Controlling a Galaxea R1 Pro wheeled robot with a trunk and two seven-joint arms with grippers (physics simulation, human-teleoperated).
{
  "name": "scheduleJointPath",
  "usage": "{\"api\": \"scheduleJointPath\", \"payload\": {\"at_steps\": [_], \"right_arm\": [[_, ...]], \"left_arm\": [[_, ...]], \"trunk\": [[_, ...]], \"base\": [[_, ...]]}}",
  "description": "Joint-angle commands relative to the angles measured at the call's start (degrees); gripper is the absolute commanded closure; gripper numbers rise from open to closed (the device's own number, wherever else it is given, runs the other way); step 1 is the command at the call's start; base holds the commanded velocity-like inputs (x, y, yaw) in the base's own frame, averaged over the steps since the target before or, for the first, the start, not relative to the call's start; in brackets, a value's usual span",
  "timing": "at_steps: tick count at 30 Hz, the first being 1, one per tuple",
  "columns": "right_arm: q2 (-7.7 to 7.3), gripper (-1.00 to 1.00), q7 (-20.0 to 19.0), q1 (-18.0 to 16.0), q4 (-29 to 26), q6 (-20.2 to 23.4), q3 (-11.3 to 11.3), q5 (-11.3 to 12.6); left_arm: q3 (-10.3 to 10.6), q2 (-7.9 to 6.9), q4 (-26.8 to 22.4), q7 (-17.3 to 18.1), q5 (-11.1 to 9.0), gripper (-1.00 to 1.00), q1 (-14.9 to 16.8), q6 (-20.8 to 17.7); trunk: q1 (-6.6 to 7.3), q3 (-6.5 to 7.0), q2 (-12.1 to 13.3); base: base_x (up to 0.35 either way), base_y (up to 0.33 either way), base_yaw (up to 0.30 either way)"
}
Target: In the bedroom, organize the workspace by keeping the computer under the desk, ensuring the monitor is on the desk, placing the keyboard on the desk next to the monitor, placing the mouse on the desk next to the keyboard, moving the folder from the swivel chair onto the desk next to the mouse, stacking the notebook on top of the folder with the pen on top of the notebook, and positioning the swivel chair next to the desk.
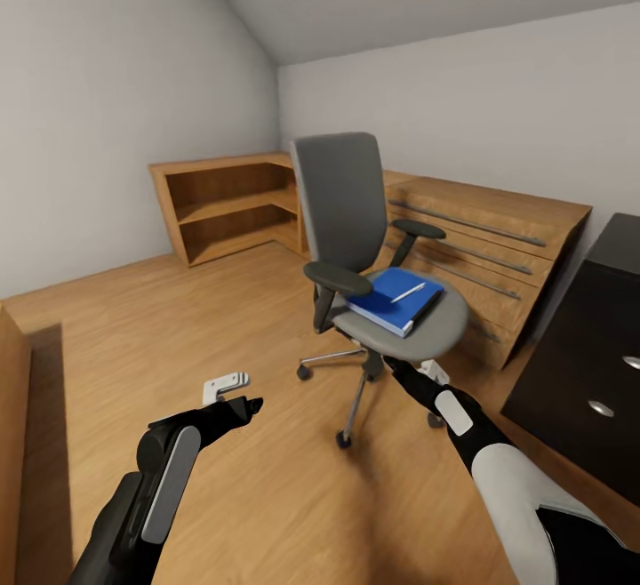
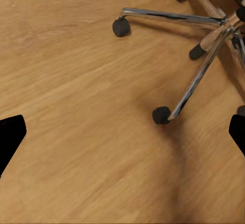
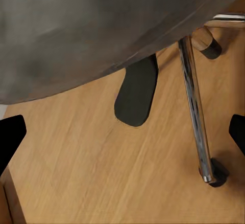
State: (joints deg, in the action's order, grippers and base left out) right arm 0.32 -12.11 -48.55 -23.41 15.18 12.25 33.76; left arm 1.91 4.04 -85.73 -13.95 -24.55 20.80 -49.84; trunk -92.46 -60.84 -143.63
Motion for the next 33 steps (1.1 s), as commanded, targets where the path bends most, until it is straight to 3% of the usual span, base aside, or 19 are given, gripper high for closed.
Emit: {"api": "scheduleJointPath", "payload": {"at_steps": [1,14,21,33], "right_arm": [[0.04,-1.0,-0.19,-0.06,-0.14,0.41,0.58,0.61],[-0.05,-1.0,-0.19,-0.06,-0.14,0.46,0.58,0.52],[-0.14,-1.0,-0.19,-0.06,-0.1,0.46,0.65,0.54],[-0.53,-1.0,-0.22,-0.06,-0.11,0.46,0.73,0.61]], "left_arm": [[0.02,0.0,-0.05,-0.55,-0.61,-1.0,0.03,-0.17],[0.02,0.0,0.43,-0.56,-0.6,-1.0,0.03,-0.19],[0.02,0.0,0.56,-0.56,-0.57,-1.0,0.03,-0.19],[0.02,-0.03,0.57,-0.62,-0.5,-1.0,0.03,-0.17]], "trunk": [[-0.01,-0.05,-0.02],[-0.01,-0.05,-0.02],[-0.01,-0.05,-0.02],[-0.01,-0.05,-0.02]], "base": [[0.237,0.01,0.0],[0.168,0.075,0.0],[-0.29,-0.051,0.0],[-0.224,-0.223,0.0]]}}
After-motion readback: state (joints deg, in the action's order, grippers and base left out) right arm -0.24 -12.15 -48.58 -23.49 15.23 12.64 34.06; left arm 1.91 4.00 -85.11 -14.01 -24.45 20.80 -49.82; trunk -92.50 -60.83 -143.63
